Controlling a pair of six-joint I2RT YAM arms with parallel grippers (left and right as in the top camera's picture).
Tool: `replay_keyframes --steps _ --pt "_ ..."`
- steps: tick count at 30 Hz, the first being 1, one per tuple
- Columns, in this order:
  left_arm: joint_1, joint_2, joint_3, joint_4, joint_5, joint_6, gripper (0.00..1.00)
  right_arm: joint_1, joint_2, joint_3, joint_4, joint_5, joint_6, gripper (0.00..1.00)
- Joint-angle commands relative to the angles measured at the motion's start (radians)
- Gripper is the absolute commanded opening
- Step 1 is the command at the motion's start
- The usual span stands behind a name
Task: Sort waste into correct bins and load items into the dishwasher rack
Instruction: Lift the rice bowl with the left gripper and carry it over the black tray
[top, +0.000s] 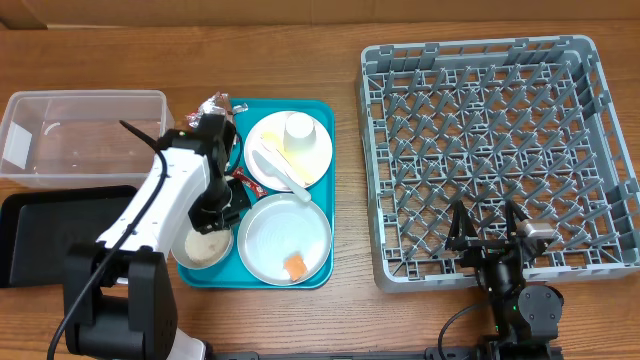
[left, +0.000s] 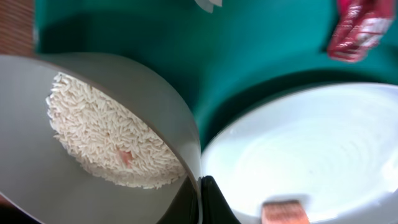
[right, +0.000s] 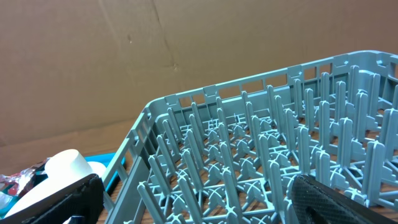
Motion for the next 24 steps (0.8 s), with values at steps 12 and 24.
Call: replay_keyframes --steps 12,24 --pt "0.135 -0.052 0.301 -0.295 -0.011 0.063 0.04 -0.007 -0.010 -0.010 0.003 0.002 -0.004 1.00" --pt "0.533 -0.237 0.326 -0.259 0.216 0.347 0.04 -0.007 -0.010 -0.010 0.003 0.002 -0.004 1.00"
